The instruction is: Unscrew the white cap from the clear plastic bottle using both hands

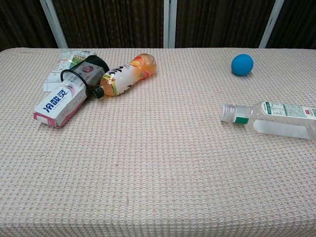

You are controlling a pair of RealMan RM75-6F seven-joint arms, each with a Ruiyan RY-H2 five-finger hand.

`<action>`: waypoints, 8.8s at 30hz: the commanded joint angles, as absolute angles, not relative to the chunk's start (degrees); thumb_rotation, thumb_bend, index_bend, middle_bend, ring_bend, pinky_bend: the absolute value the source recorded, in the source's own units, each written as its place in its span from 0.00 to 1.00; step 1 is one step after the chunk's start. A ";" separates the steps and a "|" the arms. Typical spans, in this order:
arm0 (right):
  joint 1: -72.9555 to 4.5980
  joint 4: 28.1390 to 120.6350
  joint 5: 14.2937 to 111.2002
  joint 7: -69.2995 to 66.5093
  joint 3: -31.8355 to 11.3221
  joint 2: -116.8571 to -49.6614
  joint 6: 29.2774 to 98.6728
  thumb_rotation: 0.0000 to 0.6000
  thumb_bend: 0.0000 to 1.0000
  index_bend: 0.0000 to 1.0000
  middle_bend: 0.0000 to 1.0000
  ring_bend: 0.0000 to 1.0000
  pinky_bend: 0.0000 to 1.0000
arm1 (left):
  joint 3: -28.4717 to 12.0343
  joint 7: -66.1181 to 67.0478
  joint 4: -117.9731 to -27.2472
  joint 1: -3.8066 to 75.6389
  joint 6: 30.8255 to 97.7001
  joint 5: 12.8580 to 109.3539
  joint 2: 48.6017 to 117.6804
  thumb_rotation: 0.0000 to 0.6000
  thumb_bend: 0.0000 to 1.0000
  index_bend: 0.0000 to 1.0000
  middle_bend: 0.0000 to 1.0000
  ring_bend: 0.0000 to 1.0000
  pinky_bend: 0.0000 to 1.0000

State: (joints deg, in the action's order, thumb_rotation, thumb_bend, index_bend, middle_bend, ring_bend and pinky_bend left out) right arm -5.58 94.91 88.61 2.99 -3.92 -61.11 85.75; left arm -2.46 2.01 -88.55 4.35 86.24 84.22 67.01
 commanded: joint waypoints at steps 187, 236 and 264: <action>-46.49 71.95 91.21 -25.41 -8.47 -99.33 67.65 1.00 0.37 0.57 0.51 0.43 0.61 | -7.24 -11.87 -100.16 32.14 78.07 97.14 71.37 1.00 0.00 0.08 0.06 0.03 0.07; -46.21 71.80 91.07 -25.69 -8.54 -98.73 68.07 1.00 0.37 0.57 0.51 0.43 0.61 | -5.70 -13.25 -99.52 31.65 78.63 98.34 69.81 1.00 0.00 0.25 0.10 0.05 0.08; -45.75 73.19 91.45 -26.98 -8.28 -97.62 68.63 1.00 0.37 0.57 0.52 0.43 0.62 | -5.06 -14.62 -97.31 31.90 79.42 99.79 70.65 1.00 0.25 0.39 0.12 0.05 0.09</action>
